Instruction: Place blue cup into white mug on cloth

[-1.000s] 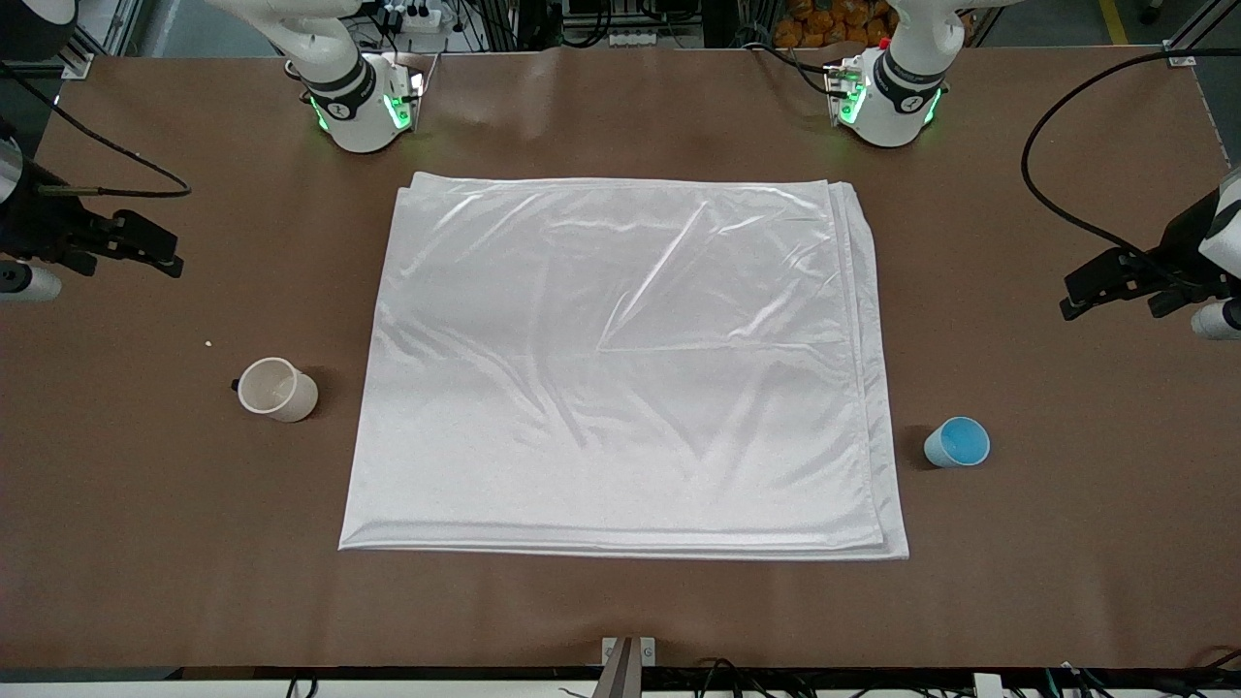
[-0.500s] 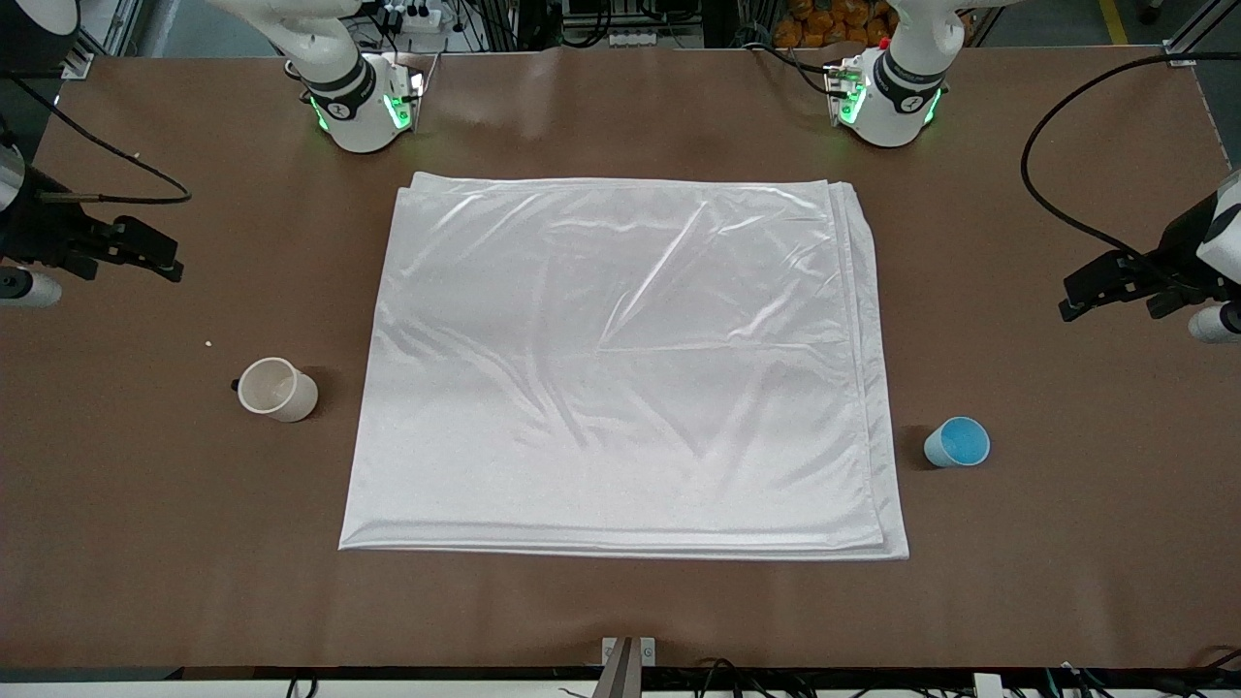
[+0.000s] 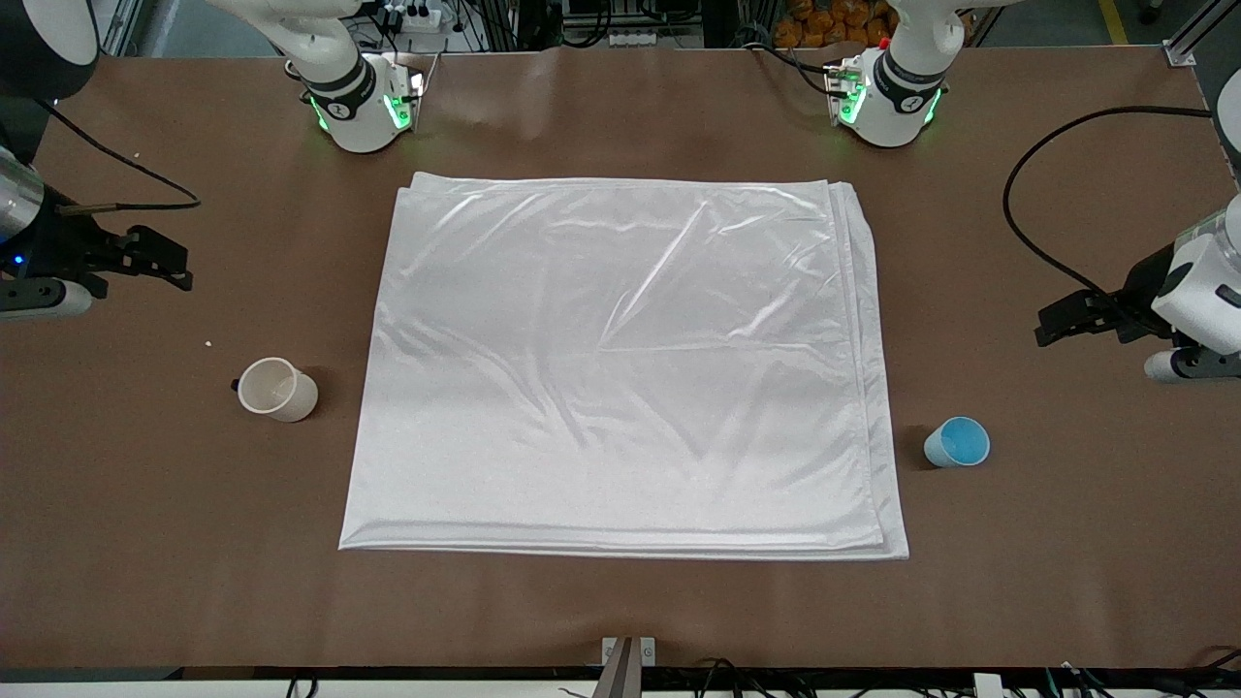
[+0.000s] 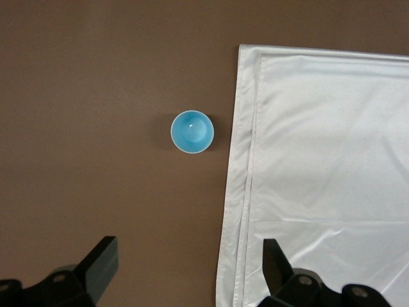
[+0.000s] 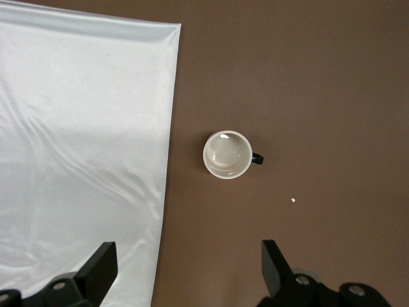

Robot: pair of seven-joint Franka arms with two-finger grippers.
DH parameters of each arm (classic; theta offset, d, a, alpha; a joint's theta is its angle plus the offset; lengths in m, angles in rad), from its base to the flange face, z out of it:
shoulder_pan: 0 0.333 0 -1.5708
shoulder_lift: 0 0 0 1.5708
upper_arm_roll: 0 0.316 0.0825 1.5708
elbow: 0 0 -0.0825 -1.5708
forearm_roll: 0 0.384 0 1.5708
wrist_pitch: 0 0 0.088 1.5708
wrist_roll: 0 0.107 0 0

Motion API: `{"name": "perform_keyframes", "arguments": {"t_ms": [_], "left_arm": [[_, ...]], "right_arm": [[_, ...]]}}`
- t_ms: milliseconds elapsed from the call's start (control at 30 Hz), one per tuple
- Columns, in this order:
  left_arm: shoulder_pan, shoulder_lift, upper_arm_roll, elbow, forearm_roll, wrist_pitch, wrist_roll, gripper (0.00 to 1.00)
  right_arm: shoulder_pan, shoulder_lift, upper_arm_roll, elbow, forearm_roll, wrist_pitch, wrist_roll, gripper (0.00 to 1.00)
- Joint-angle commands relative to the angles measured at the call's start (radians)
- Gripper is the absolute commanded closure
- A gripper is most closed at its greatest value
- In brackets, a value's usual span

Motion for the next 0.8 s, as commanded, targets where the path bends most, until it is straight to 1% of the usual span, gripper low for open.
{"name": "perform_keyframes", "arguments": {"t_ms": [0, 300, 567, 767], "left_arm": [[0.002, -0.012, 0.003, -0.087, 0.031, 0.091, 0.018, 0.00], [0.004, -0.003, 0.006, -0.189, 0.055, 0.220, 0.018, 0.00], [0.013, 0.054, 0.008, -0.213, 0.069, 0.294, 0.018, 0.00], [0.027, 0.105, 0.008, -0.239, 0.070, 0.373, 0.020, 0.00]], "right_arm": [[-0.011, -0.012, 0.004, -0.060, -0.031, 0.070, -0.123, 0.02], [-0.027, -0.002, 0.003, -0.136, -0.047, 0.178, -0.342, 0.02], [-0.073, 0.008, 0.004, -0.211, -0.047, 0.268, -0.540, 0.02], [-0.111, 0.060, 0.004, -0.213, -0.045, 0.287, -0.732, 0.02]]}}
